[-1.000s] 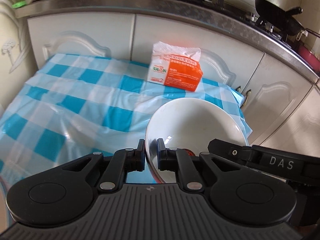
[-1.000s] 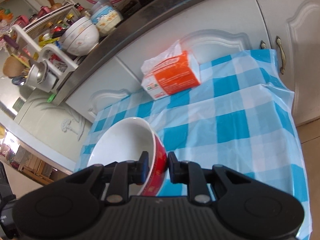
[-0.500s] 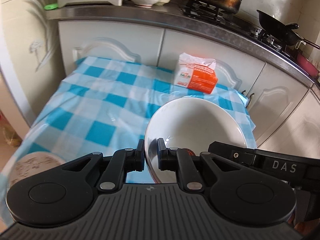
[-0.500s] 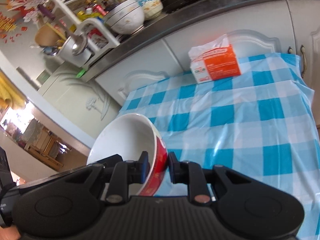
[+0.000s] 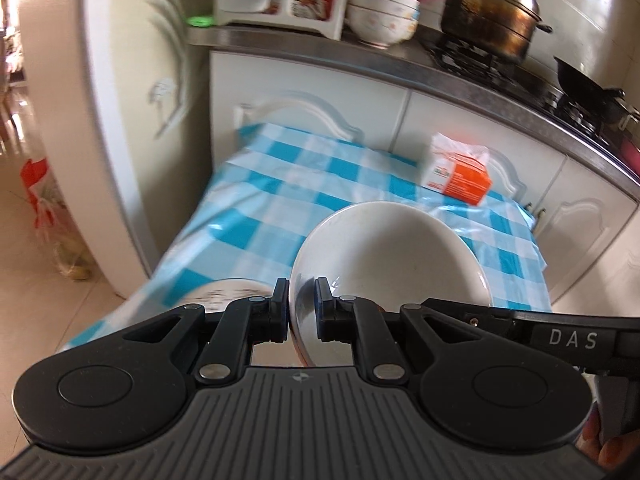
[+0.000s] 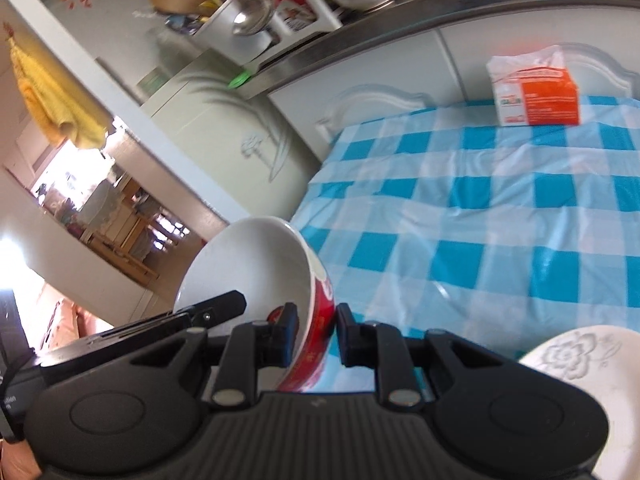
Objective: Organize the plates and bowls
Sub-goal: 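Lift the red-and-white bowl and carry it toward the bowl stack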
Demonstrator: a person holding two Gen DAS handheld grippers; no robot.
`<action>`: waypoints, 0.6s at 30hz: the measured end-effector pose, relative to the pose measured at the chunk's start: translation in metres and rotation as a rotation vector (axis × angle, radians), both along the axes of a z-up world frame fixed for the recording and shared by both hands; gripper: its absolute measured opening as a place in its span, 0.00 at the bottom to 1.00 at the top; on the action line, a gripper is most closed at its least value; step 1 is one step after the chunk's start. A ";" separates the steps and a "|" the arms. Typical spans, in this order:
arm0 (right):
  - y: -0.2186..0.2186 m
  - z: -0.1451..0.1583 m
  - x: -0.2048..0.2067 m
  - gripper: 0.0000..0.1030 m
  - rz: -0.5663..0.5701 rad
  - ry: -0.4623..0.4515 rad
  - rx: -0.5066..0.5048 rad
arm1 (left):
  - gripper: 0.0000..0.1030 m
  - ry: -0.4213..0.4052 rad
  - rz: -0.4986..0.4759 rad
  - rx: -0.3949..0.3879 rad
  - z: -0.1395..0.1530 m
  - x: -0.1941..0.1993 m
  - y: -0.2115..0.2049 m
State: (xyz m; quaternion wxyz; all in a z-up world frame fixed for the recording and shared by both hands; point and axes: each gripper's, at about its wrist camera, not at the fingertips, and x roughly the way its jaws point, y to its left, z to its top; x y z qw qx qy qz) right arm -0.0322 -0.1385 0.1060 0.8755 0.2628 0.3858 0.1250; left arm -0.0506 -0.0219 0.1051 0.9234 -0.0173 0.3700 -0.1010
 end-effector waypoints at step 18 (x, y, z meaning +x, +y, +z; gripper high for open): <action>0.072 0.004 0.033 0.15 0.143 0.086 -0.018 | 0.12 0.018 0.149 -0.061 -0.006 -0.003 0.059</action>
